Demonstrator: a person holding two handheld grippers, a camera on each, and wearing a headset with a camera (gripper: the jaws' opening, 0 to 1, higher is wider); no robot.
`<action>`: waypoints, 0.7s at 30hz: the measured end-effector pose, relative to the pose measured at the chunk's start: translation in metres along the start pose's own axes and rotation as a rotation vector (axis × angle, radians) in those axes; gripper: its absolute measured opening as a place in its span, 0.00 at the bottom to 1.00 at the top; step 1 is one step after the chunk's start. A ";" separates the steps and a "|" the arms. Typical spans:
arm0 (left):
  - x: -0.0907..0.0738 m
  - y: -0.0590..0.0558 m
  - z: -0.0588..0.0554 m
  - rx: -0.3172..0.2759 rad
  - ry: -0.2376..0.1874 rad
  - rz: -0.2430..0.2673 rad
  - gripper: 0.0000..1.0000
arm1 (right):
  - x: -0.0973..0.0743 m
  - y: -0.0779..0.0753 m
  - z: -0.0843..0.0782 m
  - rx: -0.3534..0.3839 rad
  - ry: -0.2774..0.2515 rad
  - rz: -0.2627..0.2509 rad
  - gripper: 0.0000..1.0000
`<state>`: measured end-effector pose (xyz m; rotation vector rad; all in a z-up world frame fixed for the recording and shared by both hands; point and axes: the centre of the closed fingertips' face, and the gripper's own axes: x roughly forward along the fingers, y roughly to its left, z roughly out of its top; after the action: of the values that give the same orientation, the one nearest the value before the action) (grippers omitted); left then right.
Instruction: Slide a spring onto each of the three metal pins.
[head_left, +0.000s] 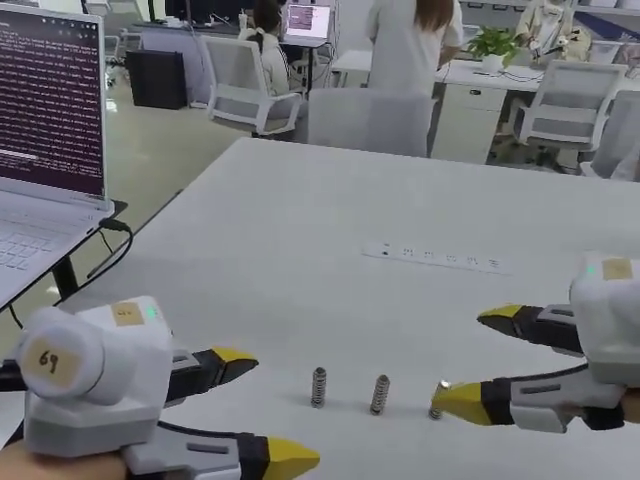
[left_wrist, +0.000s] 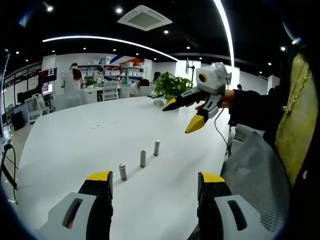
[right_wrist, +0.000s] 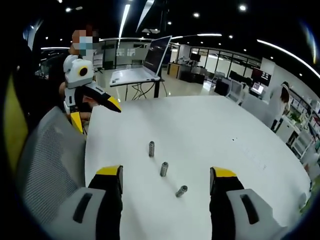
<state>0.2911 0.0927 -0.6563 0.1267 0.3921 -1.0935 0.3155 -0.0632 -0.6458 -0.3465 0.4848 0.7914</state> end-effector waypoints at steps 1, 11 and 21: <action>0.000 0.000 0.000 0.001 0.000 -0.001 0.65 | -0.003 0.000 -0.002 0.006 -0.001 -0.006 0.71; -0.001 -0.004 0.002 -0.005 -0.013 -0.003 0.66 | -0.028 0.012 -0.023 0.095 -0.044 -0.071 0.74; -0.005 -0.004 -0.002 -0.031 -0.021 0.004 0.66 | -0.042 0.022 -0.041 0.166 -0.063 -0.120 0.76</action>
<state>0.2853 0.0957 -0.6560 0.0881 0.3895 -1.0839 0.2620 -0.0924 -0.6604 -0.1943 0.4631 0.6392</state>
